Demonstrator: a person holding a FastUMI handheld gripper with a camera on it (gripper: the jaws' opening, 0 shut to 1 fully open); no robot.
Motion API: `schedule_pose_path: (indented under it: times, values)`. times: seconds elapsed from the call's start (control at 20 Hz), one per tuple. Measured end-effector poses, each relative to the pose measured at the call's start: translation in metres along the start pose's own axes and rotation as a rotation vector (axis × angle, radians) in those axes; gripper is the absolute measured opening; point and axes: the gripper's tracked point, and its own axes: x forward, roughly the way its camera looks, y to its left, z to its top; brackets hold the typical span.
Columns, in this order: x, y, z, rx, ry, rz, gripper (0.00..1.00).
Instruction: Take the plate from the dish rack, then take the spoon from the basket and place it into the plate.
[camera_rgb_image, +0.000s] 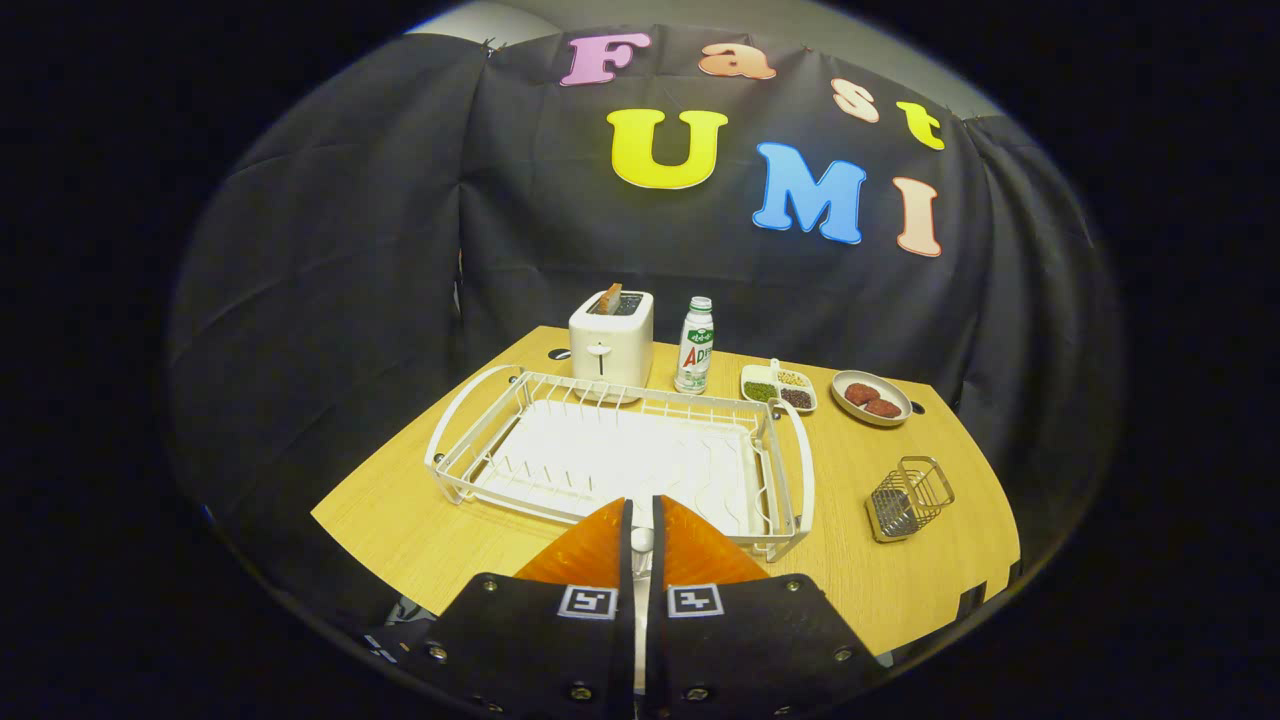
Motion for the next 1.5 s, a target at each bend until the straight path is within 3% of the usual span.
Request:
schedule_pose_path:
  times: [0.35, 0.4, 0.7, 0.8, 0.95, 1.2, 1.5]
  values:
    - [0.012, 0.006, -0.022, -0.016, 0.014, 0.032, 0.05]
    - [0.009, 0.008, -0.029, -0.027, 0.027, 0.038, 0.12]
    - [0.0, 0.015, -0.06, -0.068, 0.095, 0.066, 0.16]
    - [-0.002, 0.016, -0.065, -0.076, 0.109, 0.071, 0.24]
    - [-0.003, 0.015, -0.064, -0.073, 0.11, 0.073, 0.24]
    - [-0.007, -0.002, -0.036, -0.056, 0.066, 0.036, 0.24]
    - [-0.027, -0.051, 0.048, -0.002, -0.1, -0.057, 0.24]
